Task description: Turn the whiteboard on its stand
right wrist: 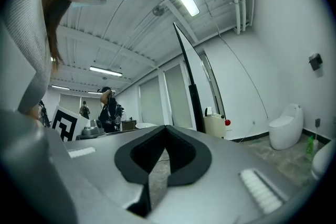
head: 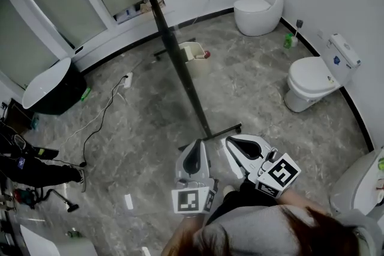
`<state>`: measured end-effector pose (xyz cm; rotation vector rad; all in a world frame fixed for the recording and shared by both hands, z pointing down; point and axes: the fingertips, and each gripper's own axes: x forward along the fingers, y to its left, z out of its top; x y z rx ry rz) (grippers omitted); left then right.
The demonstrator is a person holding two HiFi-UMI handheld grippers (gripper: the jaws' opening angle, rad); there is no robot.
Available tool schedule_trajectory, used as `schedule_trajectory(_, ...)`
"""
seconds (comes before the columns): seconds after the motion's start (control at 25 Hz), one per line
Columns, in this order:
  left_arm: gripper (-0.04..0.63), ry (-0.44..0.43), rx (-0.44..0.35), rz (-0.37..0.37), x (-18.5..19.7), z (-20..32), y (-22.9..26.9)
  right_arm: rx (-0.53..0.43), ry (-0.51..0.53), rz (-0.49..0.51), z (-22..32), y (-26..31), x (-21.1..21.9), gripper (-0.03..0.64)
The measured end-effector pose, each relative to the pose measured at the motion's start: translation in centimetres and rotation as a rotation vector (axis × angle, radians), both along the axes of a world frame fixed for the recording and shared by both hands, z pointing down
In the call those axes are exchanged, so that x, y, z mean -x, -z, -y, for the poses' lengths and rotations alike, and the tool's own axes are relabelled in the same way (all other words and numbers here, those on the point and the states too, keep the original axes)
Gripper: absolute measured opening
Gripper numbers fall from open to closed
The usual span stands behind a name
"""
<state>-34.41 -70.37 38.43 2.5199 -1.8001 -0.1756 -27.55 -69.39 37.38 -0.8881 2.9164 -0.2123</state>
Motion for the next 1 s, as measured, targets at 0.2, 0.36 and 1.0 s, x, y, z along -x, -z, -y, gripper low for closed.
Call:
schedule_trajectory(0.2,0.0,0.018,0.029,-0.009,0.2,2.2,-0.8,0.024,0.013,-0.009,2.0,-0.7,0.3,0.005)
schedule_trajectory(0.36,0.002,0.071,0.041,0.014,1.1,4.3,-0.4,0.016,0.03,-0.003,3.6,0.0,0.5,0.005)
schedule_trajectory(1.0,0.351,0.362,-0.029,0.168,6.0,27.7,6.3,0.002,-0.004,-0.012,5.6,0.0,-3.6,0.005)
